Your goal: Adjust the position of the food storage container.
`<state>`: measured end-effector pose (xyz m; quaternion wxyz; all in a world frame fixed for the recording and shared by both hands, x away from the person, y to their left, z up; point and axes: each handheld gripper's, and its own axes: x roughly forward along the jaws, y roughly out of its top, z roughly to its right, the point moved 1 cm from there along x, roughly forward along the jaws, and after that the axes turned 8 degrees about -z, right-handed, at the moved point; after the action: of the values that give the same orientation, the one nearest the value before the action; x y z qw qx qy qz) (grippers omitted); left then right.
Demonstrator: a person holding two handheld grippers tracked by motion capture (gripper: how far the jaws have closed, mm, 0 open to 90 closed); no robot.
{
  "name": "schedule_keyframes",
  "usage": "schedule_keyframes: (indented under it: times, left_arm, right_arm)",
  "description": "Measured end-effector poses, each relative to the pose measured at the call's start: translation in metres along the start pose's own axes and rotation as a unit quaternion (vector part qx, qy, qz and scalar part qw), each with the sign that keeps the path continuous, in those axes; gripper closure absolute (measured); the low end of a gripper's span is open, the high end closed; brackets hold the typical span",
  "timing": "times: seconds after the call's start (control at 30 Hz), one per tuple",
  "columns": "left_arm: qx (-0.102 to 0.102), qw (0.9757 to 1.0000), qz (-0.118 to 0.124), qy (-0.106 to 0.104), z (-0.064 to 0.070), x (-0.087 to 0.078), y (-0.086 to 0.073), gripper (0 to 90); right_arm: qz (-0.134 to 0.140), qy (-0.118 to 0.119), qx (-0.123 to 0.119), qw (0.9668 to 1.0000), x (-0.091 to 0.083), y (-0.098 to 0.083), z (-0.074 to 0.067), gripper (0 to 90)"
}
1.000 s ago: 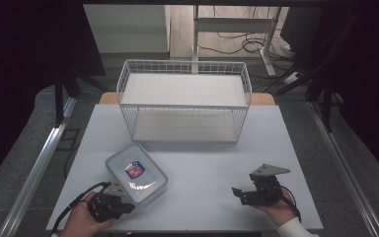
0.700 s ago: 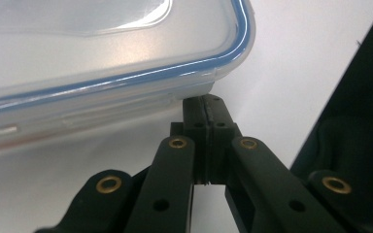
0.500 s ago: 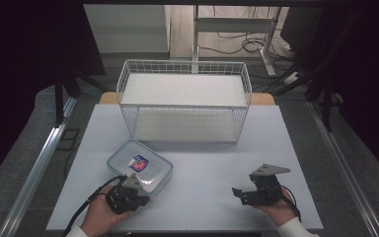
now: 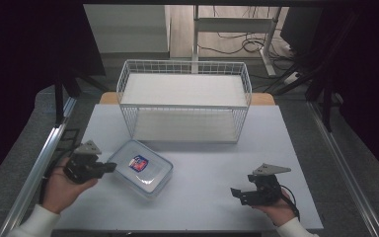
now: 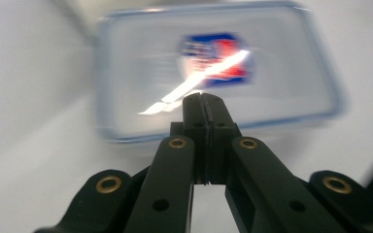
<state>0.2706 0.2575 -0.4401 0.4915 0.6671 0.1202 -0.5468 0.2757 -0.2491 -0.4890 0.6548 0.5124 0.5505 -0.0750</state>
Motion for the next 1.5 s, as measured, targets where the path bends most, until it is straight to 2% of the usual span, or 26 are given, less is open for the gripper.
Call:
schedule_keyframes:
  times: [0.03, 0.13, 0.17, 0.3, 0.53, 0.63, 0.83, 0.9, 0.93, 1.07, 1.13, 1.17, 1.33, 1.47, 1.5]
  left_arm:
    - [-0.002, 0.9999, -0.004, 0.009, -0.009, 0.001, 0.002, 89.7]
    - [-0.021, 0.9995, -0.018, 0.014, -0.031, 0.011, 0.005, 89.7]
    - [-0.021, 0.9995, -0.018, 0.014, -0.031, 0.011, 0.005, 89.7]
    - [-0.029, 0.9987, -0.039, 0.015, -0.055, 0.030, 0.010, 89.7]
    - [-0.033, 0.9975, -0.062, 0.010, -0.066, 0.049, 0.012, 89.8]
    - [-0.043, 0.9964, -0.073, 0.006, -0.071, 0.059, 0.008, 89.8]
    - [-0.051, 0.9959, -0.074, 0.000, -0.073, 0.061, 0.001, 89.9]
    - [-0.048, 0.9957, -0.079, -0.001, -0.073, 0.060, 0.001, 89.9]
    - [-0.050, 0.9957, -0.078, -0.007, -0.072, 0.060, 0.000, 89.9]
    - [-0.040, 0.9958, -0.083, -0.003, -0.066, 0.059, -0.002, 89.8]
    - [-0.043, 0.9960, -0.078, -0.012, -0.062, 0.061, -0.003, 89.9]
    - [-0.039, 0.9959, -0.079, -0.019, -0.058, 0.062, -0.002, 89.8]
    - [-0.023, 0.9960, -0.082, -0.028, -0.045, 0.065, 0.000, 89.8]
    - [-0.008, 0.9959, -0.079, -0.043, -0.029, 0.068, 0.002, 89.8]
    - [-0.001, 0.9955, -0.079, -0.051, -0.021, 0.071, 0.003, 89.7]
  right_arm:
    - [-0.001, -0.001, 0.000, 1.0000, 0.000, 0.000, 0.000, 15.5]
    - [-0.002, -0.001, 0.000, 1.0000, 0.000, -0.001, 0.001, 15.6]
    - [-0.002, -0.001, 0.000, 1.0000, 0.000, -0.001, 0.001, 15.6]
    - [-0.001, -0.003, 0.003, 1.0000, 0.000, -0.002, 0.003, 15.5]
    - [-0.004, -0.006, 0.005, 1.0000, 0.000, -0.003, 0.004, 15.6]
    - [-0.005, -0.007, 0.004, 1.0000, 0.000, -0.003, 0.003, 15.5]
    - [-0.006, -0.008, 0.004, 0.9999, 0.001, -0.003, 0.004, 15.6]
    - [-0.007, -0.008, 0.004, 0.9999, 0.001, -0.003, 0.004, 15.5]
    - [-0.008, -0.008, 0.004, 0.9999, 0.001, -0.003, 0.004, 15.5]
    - [-0.008, -0.008, 0.004, 0.9999, 0.001, -0.002, 0.003, 15.5]
    - [-0.007, -0.007, 0.005, 0.9999, 0.002, -0.002, 0.004, 15.6]
    - [-0.008, -0.008, 0.004, 0.9999, 0.002, -0.002, 0.004, 15.5]
    - [-0.009, -0.008, 0.003, 0.9999, 0.002, -0.002, 0.003, 15.5]
    - [-0.008, -0.008, 0.004, 0.9999, 0.002, -0.002, 0.004, 15.5]
    - [-0.007, -0.009, 0.004, 0.9999, 0.001, -0.002, 0.004, 15.5]
